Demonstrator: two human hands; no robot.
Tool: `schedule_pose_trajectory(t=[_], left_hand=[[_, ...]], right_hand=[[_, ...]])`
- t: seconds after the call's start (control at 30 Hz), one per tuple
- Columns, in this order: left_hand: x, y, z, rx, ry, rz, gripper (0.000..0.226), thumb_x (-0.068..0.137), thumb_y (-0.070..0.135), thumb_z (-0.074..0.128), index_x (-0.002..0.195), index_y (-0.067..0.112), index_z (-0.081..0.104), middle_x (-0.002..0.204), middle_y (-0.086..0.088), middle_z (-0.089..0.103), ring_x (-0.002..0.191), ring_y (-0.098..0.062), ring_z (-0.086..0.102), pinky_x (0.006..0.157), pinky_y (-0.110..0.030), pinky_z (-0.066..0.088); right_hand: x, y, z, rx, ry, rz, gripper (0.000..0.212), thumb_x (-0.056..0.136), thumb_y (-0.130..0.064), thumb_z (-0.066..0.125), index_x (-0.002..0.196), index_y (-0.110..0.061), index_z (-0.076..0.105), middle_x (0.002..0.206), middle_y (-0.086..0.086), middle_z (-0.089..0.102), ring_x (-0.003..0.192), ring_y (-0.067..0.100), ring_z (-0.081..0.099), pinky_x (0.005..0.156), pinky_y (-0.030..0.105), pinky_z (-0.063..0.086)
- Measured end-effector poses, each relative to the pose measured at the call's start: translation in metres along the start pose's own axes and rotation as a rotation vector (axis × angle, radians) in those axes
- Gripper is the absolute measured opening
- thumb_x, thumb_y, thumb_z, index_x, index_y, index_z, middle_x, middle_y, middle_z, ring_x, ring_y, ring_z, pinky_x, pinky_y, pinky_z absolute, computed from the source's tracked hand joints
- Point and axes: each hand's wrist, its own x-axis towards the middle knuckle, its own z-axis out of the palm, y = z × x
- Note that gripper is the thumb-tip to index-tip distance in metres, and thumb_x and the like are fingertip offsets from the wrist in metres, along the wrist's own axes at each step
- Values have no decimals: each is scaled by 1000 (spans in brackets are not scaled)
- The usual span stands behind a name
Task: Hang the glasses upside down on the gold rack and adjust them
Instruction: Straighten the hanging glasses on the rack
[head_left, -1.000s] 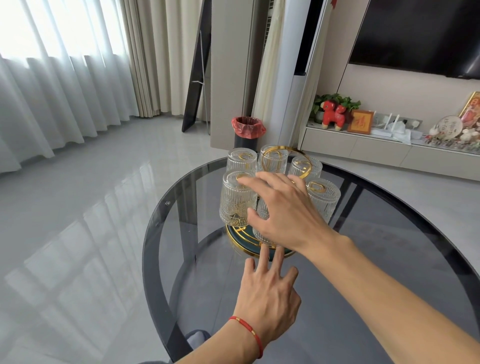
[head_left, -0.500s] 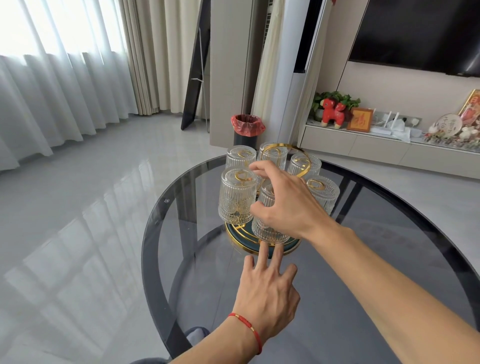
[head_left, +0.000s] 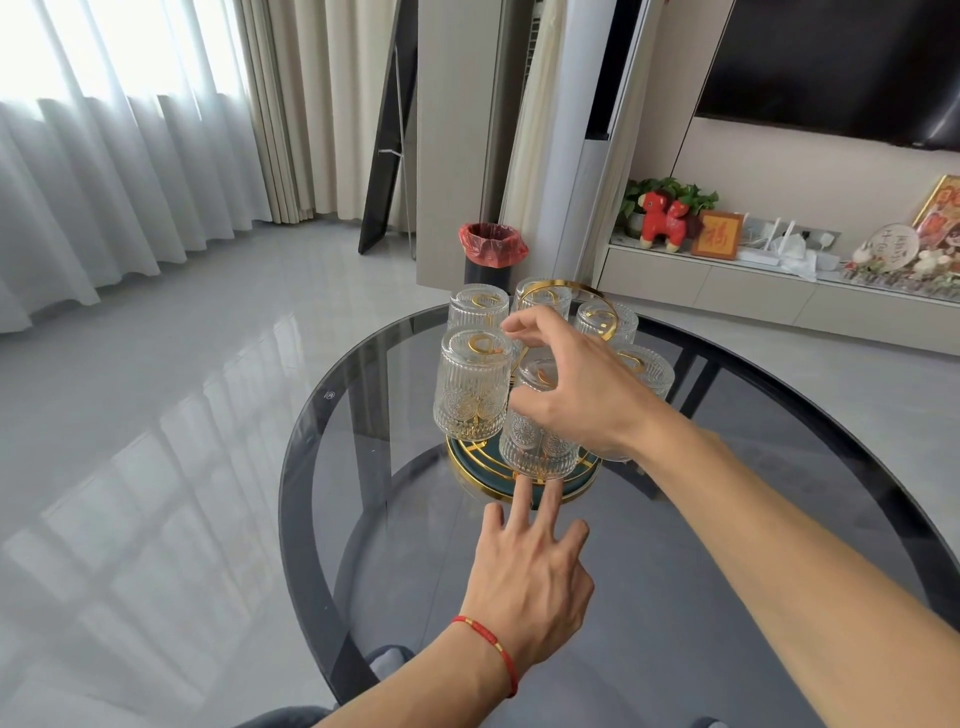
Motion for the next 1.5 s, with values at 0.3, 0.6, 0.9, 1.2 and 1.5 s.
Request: schedule_pose_trajectory(t=[0.3,0.6,0.9,1.2,1.5], left_hand=[[0,1,0,13,1,4,24,85,34,45,96,17,58,138,-19,53,118,-46,47,72,-46,42],[1,0,1,-9,-2,-7,24,83,33,46,96,18,60,133,-17,54,114,-43,47,69,-45,42],[0,0,-1,-11,-35,-10,27,82,32,46,99,17,61,136,-17,53,112,-42,48,69,-46,43],[0,1,-7,3,-54,-5,26,84,34,46,96,16,61,135,-19,54,118,-45,48,72,-46,45],[-9,9,-19,5,-118,-77,41,92,37,31,122,21,55,162,-12,32,148,-40,26,86,-43,48]], right_hand=[[-45,23,0,-442,86,-48,72,91,-55,46,158,-30,40,163,3,43,161,25,13,130,51,4],[-59,27,3,-425,117,-94,64,90,-53,44,152,-36,45,164,-1,44,158,18,26,129,55,5],[-65,25,1,-429,123,-89,65,91,-49,45,155,-39,43,166,-4,41,158,15,24,129,53,8],[-63,30,1,-396,96,-109,66,93,-45,48,158,-38,38,169,-9,36,159,11,20,129,54,12],[-72,21,-4,-308,104,-100,63,99,-31,56,159,-40,37,171,-9,31,161,9,14,130,52,4]])
